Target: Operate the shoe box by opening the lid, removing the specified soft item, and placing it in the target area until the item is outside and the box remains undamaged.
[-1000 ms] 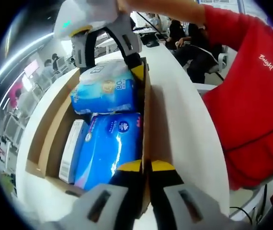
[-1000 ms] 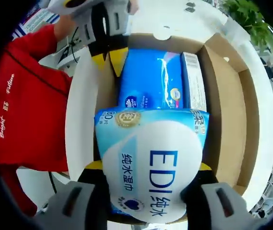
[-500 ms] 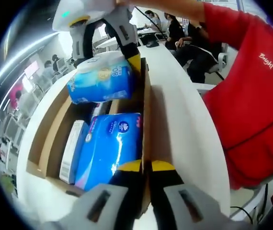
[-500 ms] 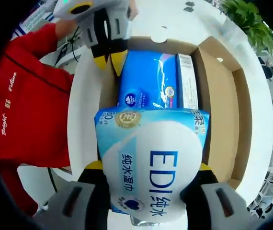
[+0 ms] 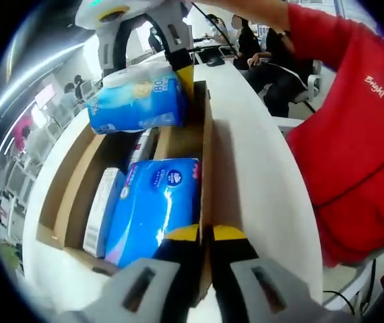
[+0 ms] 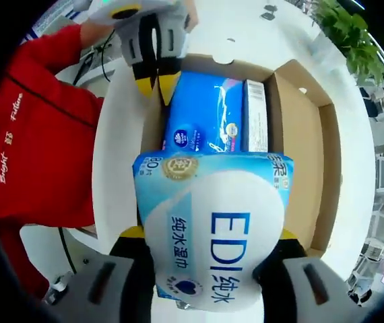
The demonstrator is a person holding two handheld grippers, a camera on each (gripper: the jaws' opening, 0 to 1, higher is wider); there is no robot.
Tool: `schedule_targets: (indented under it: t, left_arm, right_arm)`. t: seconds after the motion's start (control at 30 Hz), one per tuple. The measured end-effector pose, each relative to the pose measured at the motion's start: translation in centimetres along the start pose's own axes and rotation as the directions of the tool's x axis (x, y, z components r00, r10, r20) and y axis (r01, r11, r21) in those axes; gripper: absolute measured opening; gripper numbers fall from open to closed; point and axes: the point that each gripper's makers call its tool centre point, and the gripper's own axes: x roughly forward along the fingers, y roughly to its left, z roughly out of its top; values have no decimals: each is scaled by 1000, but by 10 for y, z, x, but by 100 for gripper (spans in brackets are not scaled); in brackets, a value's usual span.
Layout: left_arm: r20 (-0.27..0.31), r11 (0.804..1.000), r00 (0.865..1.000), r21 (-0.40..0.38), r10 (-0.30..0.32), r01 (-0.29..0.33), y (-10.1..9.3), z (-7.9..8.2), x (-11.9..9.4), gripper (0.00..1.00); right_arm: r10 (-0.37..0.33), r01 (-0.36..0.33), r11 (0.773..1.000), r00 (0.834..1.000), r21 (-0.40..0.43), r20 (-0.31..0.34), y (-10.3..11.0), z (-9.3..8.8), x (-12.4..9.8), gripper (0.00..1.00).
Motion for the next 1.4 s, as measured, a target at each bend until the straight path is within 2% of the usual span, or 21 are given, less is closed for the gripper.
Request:
schedule_targets:
  t: [0.33,0.57,0.7,0.93,1.2,1.4]
  left_arm:
    - [-8,1000,1000,-14,-13,13,0,2,0,4]
    - [-8,1000,1000,-8,-7,7,-1,3,0,4]
    - [-5,1000,1000,-2,-3,3,-2,6,-1,4]
    - [-4,1000,1000,-2,-1,1,0,4,1,4]
    - [-5,1000,1000,-4,-4,4,0,4,1,4]
    - [-4,1000,1000,-1,-1,1,-1,4,0,4]
  right_arm:
    - [-16,17,1000,999,19,-31,1,-19,-13,61]
    - [-25,25,1000,999,-2,-36,-5,-15,-11,61]
    - [-29,29,999,998,-14,-57,-6,-17,-10,61]
    - [-43,43,999,998,-13,-54,-8,-19,-13,61]
    - [-58,58,998,995,-7,-83,-9,-30,-21,61]
    - [-67,67,998,996,0,-67,-12,-33,-23,61]
